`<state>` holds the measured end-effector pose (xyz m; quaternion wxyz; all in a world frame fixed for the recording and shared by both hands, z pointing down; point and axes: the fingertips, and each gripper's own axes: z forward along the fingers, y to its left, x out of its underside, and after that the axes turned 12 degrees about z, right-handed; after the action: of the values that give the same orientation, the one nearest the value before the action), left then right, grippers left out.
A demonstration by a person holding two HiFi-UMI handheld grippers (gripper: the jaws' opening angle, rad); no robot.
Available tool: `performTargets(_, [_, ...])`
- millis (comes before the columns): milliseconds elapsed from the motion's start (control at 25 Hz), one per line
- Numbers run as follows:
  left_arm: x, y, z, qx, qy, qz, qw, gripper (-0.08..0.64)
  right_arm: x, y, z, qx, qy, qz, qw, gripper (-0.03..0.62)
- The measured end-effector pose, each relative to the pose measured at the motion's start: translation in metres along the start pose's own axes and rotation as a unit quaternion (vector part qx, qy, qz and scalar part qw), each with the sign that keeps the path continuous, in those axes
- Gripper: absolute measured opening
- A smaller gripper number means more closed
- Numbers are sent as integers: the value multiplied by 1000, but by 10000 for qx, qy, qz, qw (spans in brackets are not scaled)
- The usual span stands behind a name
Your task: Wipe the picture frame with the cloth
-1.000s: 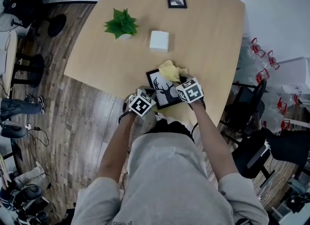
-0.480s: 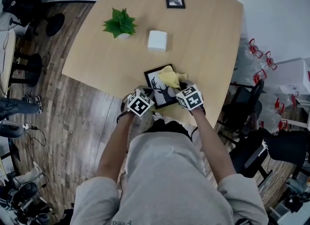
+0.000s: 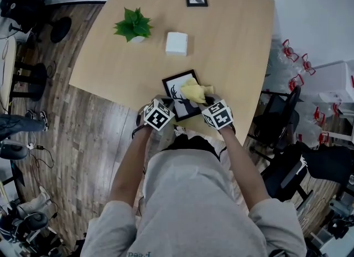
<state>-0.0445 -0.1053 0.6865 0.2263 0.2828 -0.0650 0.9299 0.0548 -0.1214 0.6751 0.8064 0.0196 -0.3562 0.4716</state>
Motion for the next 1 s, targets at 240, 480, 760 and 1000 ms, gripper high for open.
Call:
performTargets(240, [0,-1,0,-8,10,10,10000,52,12,3,-8,-30,-19,46,10000,49])
performTargets(480, [-1,-1,-1,-23,-2,-27,10000,52,18,5,-13,-49,-46,93,9999,49])
performTargets(760, [-1,0,-1,-51,-34,-98,9999,52,30,9,-20,-74,-10,74,9999,49])
performTargets(1000, [-2,0,-2,-52,-42,-108,9999,52,37,12,-26,-133,4,113,9998,49])
